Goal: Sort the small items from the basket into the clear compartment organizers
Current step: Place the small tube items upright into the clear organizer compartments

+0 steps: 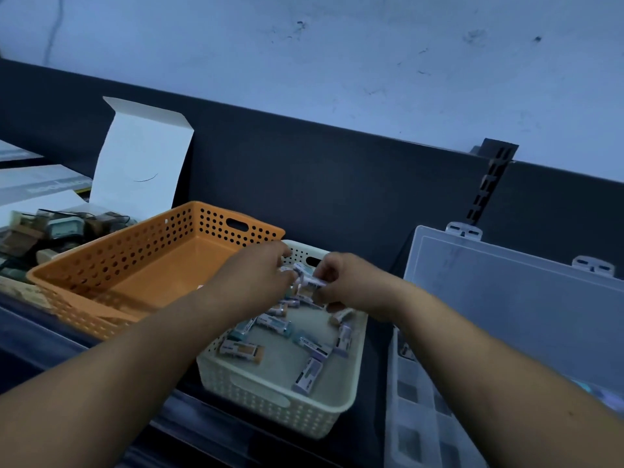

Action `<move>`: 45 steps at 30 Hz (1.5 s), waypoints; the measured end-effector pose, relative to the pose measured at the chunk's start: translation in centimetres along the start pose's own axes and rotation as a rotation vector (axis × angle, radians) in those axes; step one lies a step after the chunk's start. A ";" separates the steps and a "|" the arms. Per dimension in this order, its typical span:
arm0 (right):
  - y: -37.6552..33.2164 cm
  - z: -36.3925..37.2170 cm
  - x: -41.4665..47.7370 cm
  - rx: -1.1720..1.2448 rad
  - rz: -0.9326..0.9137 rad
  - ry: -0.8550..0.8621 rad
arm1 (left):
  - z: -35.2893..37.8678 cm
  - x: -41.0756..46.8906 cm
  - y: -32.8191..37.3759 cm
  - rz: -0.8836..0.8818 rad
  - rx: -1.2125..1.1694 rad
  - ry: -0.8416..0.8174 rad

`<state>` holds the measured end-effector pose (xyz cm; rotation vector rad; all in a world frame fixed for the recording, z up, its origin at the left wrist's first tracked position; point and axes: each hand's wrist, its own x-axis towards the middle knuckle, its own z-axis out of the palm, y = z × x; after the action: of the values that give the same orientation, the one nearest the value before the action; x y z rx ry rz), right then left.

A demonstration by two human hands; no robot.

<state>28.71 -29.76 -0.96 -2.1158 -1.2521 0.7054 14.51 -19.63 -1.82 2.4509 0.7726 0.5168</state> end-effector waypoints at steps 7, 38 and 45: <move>1.2 -2.8 -5.1 0.337 -0.016 0.116 | 1.1 0.1 4.6 -0.247 -0.702 -0.174; 10.8 -3.2 -13.2 -0.603 0.047 0.255 | 10.8 -1.2 11.3 0.565 0.399 -0.325; 10.7 -4.5 -13.1 -0.467 0.128 0.205 | 10.1 -0.5 10.6 0.579 0.373 -0.278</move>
<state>32.57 -46.64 -3.39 -2.5856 -1.2652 0.2472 23.48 -31.02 -3.91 3.0133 0.0288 0.2284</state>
